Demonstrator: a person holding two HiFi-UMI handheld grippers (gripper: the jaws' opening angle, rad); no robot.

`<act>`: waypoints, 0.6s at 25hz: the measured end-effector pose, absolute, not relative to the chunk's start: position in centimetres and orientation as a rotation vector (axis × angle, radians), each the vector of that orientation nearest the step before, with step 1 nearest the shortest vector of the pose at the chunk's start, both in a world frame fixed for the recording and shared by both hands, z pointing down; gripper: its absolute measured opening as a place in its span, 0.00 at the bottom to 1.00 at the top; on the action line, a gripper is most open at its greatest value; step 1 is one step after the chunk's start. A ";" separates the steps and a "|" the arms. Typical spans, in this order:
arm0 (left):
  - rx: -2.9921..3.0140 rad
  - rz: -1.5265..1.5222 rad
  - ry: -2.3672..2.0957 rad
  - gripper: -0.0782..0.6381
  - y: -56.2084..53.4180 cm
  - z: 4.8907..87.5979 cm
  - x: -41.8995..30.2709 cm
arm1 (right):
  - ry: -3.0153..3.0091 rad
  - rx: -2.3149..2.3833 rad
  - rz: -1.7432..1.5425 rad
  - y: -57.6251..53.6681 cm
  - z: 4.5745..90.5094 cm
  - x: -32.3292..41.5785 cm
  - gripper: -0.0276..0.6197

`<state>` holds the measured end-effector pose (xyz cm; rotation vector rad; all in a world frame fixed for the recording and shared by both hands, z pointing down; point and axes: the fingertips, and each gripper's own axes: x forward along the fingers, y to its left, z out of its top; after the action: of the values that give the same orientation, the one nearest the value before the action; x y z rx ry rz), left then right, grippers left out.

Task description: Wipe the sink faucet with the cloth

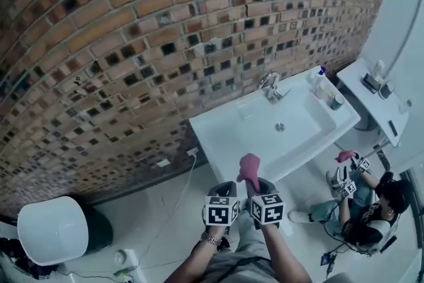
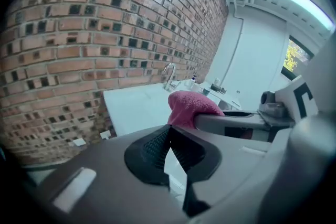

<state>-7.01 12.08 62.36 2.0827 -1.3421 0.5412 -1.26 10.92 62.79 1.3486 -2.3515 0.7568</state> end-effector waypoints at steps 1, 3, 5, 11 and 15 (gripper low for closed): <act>2.076 0.550 -1.337 0.14 13.8 62.7 -7.5 | -2.342 1.330 0.754 13.1 63.0 -2.1 0.12; 2.086 0.553 -1.327 0.14 16.3 62.8 -8.1 | -2.336 1.299 0.753 16.8 63.2 -3.6 0.12; 2.102 0.521 -1.330 0.14 17.5 62.1 -8.5 | -2.351 1.292 0.746 19.2 62.2 -4.5 0.12; 2.184 0.469 -1.325 0.14 18.4 59.3 -6.9 | -2.424 1.380 0.723 20.8 57.7 -3.3 0.12; 2.222 0.463 -1.309 0.14 19.0 58.1 -4.5 | -2.434 1.403 0.694 21.5 55.9 -1.7 0.12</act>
<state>-4.46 18.99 58.14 2.2224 -1.3093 0.4632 -1.71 21.51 55.91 1.4029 -2.4337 0.6938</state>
